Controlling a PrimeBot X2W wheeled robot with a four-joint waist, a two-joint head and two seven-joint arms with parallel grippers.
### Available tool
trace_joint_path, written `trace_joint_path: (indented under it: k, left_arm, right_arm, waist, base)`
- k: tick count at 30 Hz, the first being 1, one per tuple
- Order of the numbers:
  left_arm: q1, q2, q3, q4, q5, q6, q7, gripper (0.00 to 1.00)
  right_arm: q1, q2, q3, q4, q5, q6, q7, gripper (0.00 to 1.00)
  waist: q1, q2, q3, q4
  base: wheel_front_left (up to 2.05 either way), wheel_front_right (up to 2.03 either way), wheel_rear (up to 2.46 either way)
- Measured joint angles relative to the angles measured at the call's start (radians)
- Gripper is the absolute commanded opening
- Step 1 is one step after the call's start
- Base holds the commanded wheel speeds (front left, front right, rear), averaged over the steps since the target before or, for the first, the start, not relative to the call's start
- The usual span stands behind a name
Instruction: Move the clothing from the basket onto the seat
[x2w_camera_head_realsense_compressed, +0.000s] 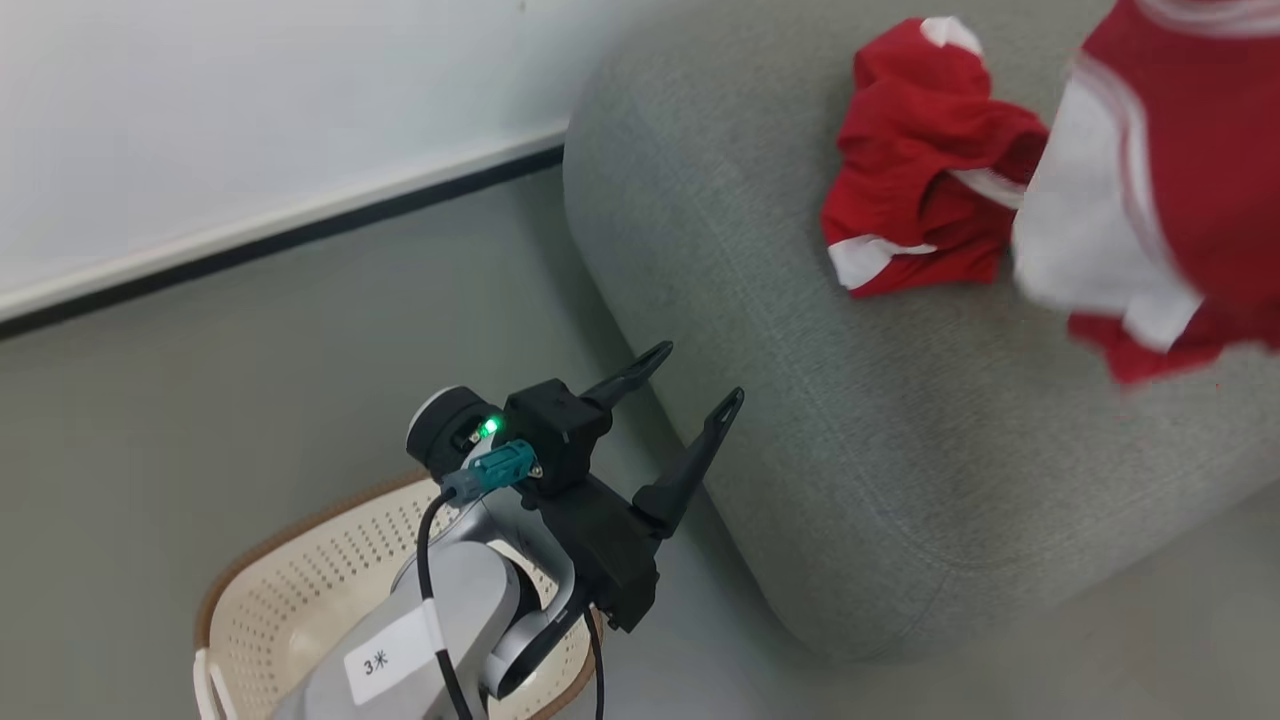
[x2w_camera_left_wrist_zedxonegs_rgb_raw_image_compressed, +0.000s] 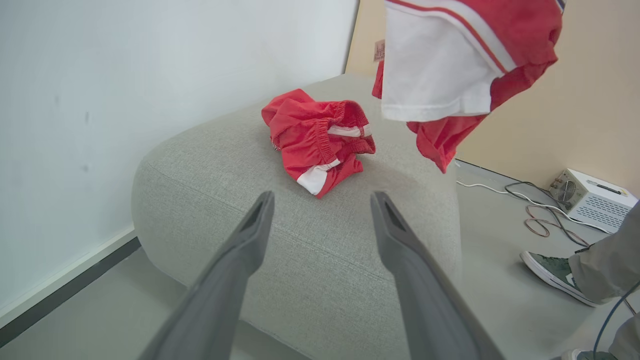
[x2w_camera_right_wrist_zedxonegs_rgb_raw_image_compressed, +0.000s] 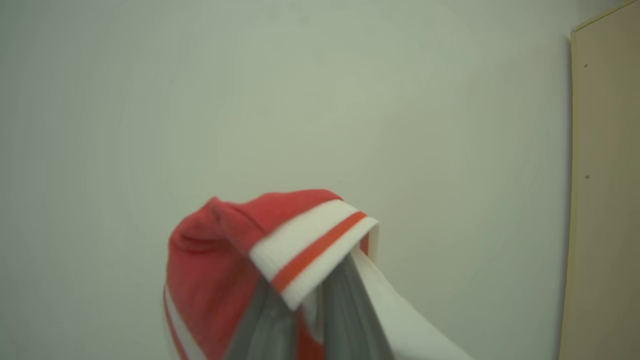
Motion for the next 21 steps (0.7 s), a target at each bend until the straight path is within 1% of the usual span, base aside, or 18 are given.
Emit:
trace_joint_path:
  k: [2,6,10,14,17,18,19,21]
  left_arm:
    - [-0.009,0.003,0.0,-0.009,0.001,0.0,0.008,1.0]
    - [-0.03,0.011,0.001,-0.026,0.006,0.0,0.019,1.0]
    - [-0.045,0.027,0.003,-0.045,0.009,0.0,0.036,1.0]
    - [-0.073,0.028,0.005,-0.063,0.012,0.0,0.047,1.0]
    - [-0.1,0.028,0.008,-0.071,0.012,-0.002,0.052,1.0]
    - [-0.107,0.028,0.011,-0.071,0.014,-0.004,0.052,1.0]
    - [-0.118,0.029,0.013,-0.069,0.016,-0.005,0.052,1.0]
    - [-0.122,0.034,0.019,-0.065,0.016,-0.005,0.052,1.0]
  right_arm:
    - [-0.06,-0.036,0.0,0.03,-0.011,0.0,0.003,0.0]
    - [-0.179,-0.082,0.002,0.103,-0.02,0.001,0.013,0.0]
    - [-0.268,-0.114,0.001,0.186,-0.019,0.001,0.023,0.0]
    - [-0.332,-0.144,0.009,0.294,-0.02,0.001,0.039,0.0]
    - [-0.342,-0.152,0.033,0.384,-0.031,0.001,0.056,0.0]
    - [-0.342,-0.151,0.042,0.419,-0.038,0.001,0.065,0.0]
    - [-0.333,-0.147,0.051,0.48,-0.038,0.001,0.081,0.0]
    - [-0.315,-0.135,0.058,0.523,-0.038,0.001,0.093,0.0]
  waist:
    - [0.0,0.0,0.025,0.013]
    - [0.0,0.0,0.075,0.044]
    - [0.0,0.0,0.126,0.078]
    - [0.0001,0.0,0.177,0.114]
    - [0.0,0.0001,0.217,0.143]
    - [0.0001,0.0001,0.229,0.154]
    - [0.0002,0.0001,0.25,0.176]
    - [0.0,0.0001,0.269,0.198]
  base:
    - [0.0,0.0,0.0]
    - [0.0,0.0,0.0]
    - [0.0,0.0,0.0]
    - [0.0,0.0,0.0]
    - [0.0,0.0,0.0]
    - [0.0,0.0,0.0]
    - [0.0,0.0,0.0]
    - [0.0,0.0,0.0]
